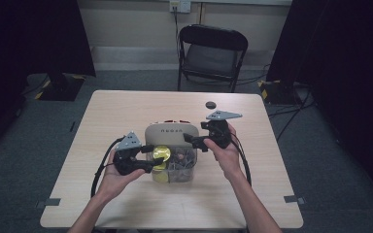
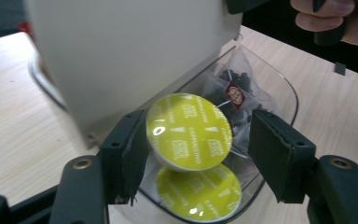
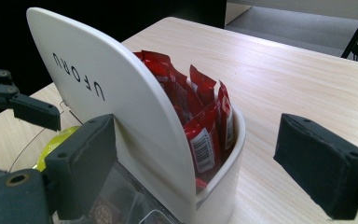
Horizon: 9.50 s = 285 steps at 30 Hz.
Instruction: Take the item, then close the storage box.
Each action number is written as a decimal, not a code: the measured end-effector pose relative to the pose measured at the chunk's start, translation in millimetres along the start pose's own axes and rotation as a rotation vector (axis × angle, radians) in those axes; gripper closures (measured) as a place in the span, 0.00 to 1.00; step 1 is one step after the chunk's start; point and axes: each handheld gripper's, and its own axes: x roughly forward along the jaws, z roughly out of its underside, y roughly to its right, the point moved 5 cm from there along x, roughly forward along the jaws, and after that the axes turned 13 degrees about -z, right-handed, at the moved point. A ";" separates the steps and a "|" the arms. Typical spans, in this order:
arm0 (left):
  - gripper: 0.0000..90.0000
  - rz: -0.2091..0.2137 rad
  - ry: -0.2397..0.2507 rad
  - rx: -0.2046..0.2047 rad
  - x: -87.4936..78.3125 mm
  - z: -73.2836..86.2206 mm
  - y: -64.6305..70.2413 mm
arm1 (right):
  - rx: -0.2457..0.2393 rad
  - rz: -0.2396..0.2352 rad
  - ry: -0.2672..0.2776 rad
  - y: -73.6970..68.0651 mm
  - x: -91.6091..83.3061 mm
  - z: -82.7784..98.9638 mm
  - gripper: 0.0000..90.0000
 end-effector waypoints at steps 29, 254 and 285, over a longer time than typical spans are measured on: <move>0.39 0.029 -0.028 0.012 23.3 5.1 7.5 | 0.011 0.004 0.005 0.0 -0.9 2.5 0.14; 0.16 -0.336 -0.226 -0.089 -17.2 140.2 -113.9 | -0.020 -0.077 0.029 -18.4 2.4 -10.7 0.49; 0.16 -0.333 -0.225 -0.093 -17.1 140.2 -113.9 | -0.052 -0.123 0.044 -33.7 2.0 -17.8 0.51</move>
